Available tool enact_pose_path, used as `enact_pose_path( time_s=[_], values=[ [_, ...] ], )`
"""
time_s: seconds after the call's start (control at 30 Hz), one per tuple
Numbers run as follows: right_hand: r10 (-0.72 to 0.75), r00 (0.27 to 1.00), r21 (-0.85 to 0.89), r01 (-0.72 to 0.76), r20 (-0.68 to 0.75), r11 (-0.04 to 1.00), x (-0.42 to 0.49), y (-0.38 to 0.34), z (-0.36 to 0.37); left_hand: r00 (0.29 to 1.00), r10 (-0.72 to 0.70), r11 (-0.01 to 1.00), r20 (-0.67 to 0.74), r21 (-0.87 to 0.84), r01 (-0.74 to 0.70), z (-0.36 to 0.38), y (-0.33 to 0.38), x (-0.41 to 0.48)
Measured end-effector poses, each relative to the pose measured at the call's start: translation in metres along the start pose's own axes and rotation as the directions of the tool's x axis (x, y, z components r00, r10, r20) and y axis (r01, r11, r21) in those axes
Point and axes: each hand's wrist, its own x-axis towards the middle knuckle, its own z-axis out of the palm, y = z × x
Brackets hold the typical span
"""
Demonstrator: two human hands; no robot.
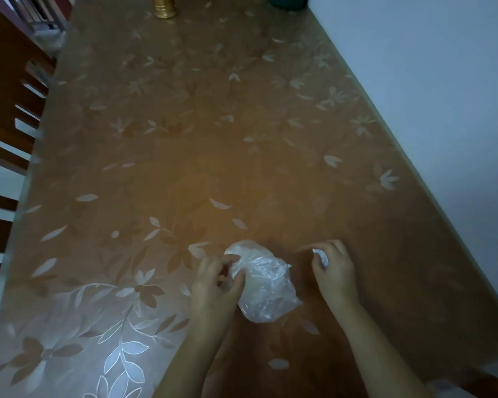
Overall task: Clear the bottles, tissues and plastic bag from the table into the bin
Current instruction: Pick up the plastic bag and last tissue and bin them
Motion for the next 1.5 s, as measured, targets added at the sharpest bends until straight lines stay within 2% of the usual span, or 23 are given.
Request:
enact_pose_path(
  time_s=[0.33, 0.63, 0.9, 1.07, 1.23, 1.5],
  values=[
    [0.035, 0.996, 0.095, -0.028, -0.078, 0.995, -0.019, -0.045, -0.036, 0.997, 0.076, 0.997, 0.009, 0.013, -0.076, -0.019, 0.015, -0.015],
    [-0.073, 0.978, 0.131, 0.1, -0.197, 0.986, -0.063, -0.1, -0.076, 0.984, 0.18, 0.983, 0.007, 0.029, -0.18, -0.044, 0.032, -0.044],
    [-0.195, 0.968, 0.123, 0.215, -0.159, 0.969, -0.115, -0.124, -0.105, 0.972, 0.235, 0.971, -0.025, 0.05, -0.233, -0.064, 0.041, -0.092],
    [-0.242, 0.962, 0.149, 0.259, -0.126, 0.954, -0.152, -0.131, -0.126, 0.96, 0.262, 0.962, -0.097, 0.101, -0.252, -0.076, 0.047, -0.138],
    [-0.286, 0.953, 0.198, 0.3, -0.095, 0.933, -0.197, -0.132, -0.137, 0.951, 0.239, 0.967, -0.198, 0.131, -0.216, -0.089, 0.04, -0.199],
    [-0.393, 0.919, 0.288, 0.366, 0.04, 0.885, -0.261, -0.144, -0.136, 0.935, 0.128, 0.99, -0.331, 0.105, -0.098, -0.125, 0.02, -0.283]
  ],
)
